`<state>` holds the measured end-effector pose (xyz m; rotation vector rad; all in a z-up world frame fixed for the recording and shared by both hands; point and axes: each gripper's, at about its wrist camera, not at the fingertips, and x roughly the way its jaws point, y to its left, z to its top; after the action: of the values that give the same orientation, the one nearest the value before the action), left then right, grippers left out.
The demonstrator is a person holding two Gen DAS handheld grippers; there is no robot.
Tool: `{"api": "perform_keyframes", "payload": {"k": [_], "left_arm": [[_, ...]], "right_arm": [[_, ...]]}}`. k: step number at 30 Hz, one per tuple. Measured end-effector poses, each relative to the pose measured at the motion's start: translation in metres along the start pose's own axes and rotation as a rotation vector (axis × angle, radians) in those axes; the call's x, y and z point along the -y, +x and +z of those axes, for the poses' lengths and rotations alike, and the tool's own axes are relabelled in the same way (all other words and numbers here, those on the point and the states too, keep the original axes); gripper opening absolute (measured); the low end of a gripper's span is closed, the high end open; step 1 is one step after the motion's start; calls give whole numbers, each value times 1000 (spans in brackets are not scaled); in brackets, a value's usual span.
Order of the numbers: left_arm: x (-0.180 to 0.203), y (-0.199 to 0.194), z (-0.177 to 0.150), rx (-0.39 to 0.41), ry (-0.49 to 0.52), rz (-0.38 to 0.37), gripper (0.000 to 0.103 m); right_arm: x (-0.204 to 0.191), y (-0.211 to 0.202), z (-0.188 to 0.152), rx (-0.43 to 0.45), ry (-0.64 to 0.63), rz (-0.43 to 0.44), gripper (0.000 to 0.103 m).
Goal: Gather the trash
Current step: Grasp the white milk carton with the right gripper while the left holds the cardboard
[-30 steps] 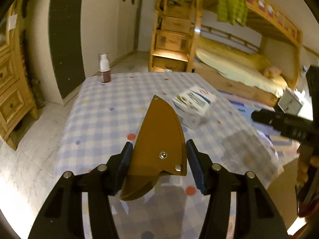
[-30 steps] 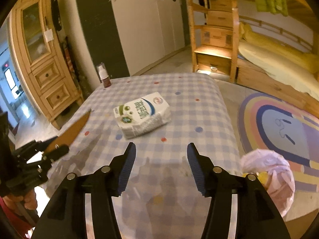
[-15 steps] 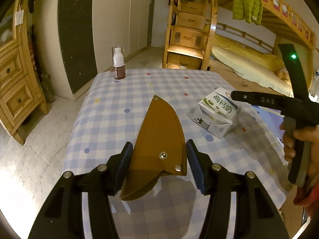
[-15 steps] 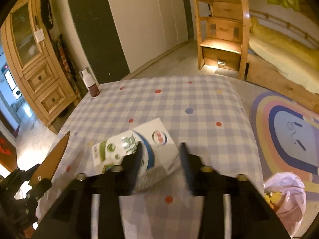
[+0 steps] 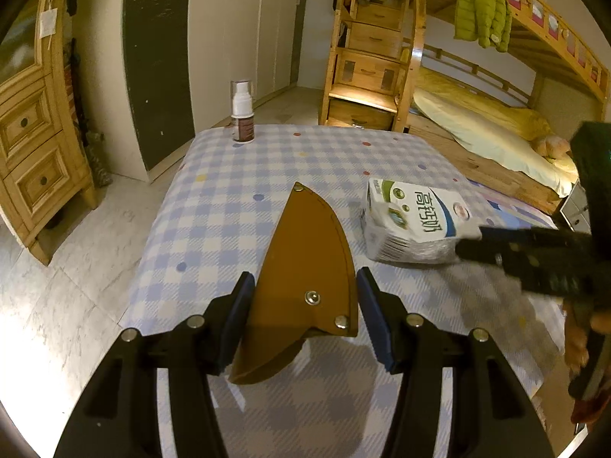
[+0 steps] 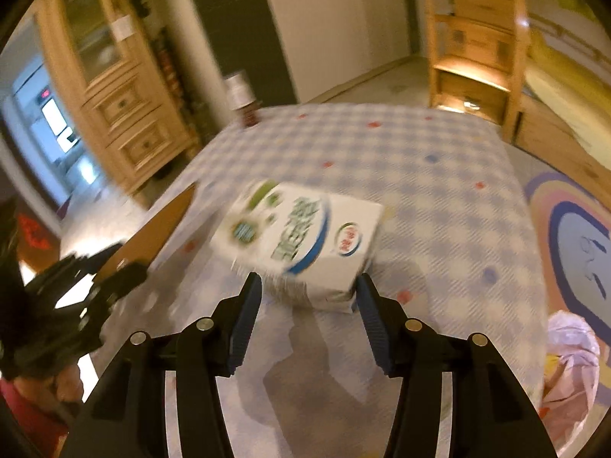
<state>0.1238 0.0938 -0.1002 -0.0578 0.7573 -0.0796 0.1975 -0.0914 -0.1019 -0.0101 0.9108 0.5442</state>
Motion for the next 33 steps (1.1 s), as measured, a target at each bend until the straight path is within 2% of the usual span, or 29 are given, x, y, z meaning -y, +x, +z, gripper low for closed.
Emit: {"api": "perform_keyframes", "payload": {"k": [8, 12, 16, 17, 18, 23, 28, 33], "left_arm": [[-22, -21, -13, 8, -38, 41, 54], [-32, -30, -15, 18, -49, 59, 54], [-33, -31, -14, 28, -55, 54, 54], [-33, -31, -13, 28, -57, 48, 54], [-32, -30, -12, 28, -56, 42, 54], [-23, -29, -10, 28, -43, 20, 54], [-26, -27, -10, 25, -48, 28, 54], [-29, -23, -10, 12, -56, 35, 54]], "right_arm": [[-65, 7, -11, -20, -151, 57, 52], [-81, 4, -10, -6, -195, 35, 52], [-77, -14, -11, 51, -177, 0, 53], [-73, -18, -11, 67, -170, -15, 59], [-68, -20, -12, 75, -166, -24, 71], [-49, -4, -1, 82, -144, -61, 87], [-44, 18, 5, 37, -176, -73, 88], [-48, 31, 6, 28, -228, -88, 88]]}}
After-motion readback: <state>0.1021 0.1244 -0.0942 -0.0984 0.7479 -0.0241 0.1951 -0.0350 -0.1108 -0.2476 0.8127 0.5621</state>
